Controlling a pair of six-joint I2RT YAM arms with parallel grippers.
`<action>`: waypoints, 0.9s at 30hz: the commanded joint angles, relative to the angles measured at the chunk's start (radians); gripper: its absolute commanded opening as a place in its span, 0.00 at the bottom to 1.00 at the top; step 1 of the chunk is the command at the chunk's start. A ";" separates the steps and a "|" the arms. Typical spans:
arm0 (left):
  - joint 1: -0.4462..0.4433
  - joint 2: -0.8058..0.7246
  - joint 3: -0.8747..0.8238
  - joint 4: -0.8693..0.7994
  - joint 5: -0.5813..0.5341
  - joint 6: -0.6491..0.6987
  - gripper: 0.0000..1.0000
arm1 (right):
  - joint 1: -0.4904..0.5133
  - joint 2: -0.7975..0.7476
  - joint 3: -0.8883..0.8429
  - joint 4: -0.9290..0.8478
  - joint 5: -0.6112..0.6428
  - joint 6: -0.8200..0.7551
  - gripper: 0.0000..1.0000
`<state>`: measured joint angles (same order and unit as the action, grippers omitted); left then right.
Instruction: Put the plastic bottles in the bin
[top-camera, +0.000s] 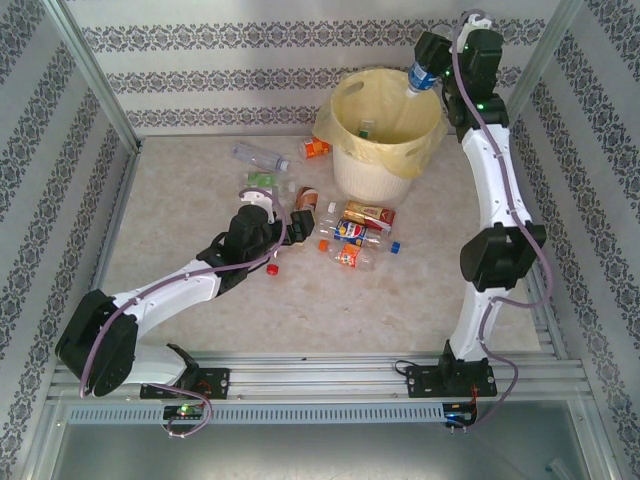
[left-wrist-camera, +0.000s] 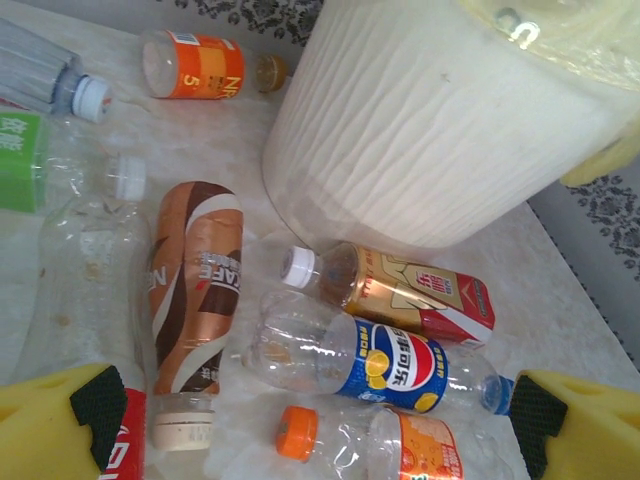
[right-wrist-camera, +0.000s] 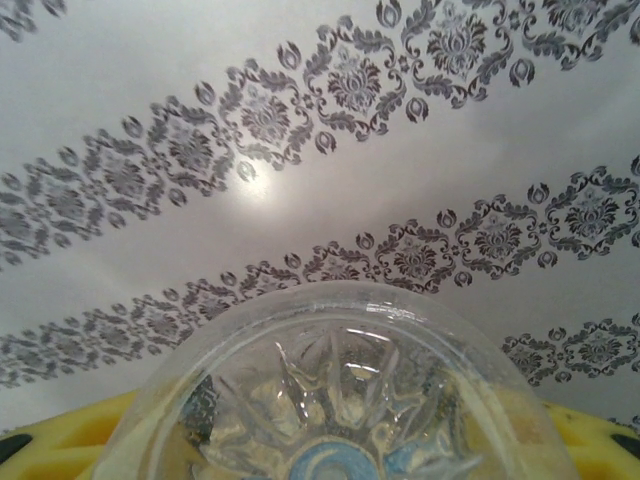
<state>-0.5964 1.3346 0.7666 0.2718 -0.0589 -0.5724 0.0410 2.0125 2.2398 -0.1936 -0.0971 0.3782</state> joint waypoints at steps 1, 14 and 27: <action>-0.005 -0.008 0.035 -0.053 -0.084 -0.033 1.00 | 0.045 0.068 0.085 -0.014 0.176 -0.116 0.52; 0.033 -0.006 0.098 -0.214 -0.159 -0.096 1.00 | 0.118 0.065 0.057 -0.154 0.465 -0.274 0.79; 0.073 0.020 0.126 -0.339 -0.206 -0.210 1.00 | 0.123 -0.114 -0.085 -0.183 0.402 -0.225 0.91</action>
<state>-0.5461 1.3441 0.8772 0.0013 -0.2298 -0.7231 0.1551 1.9816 2.1975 -0.3798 0.3382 0.1299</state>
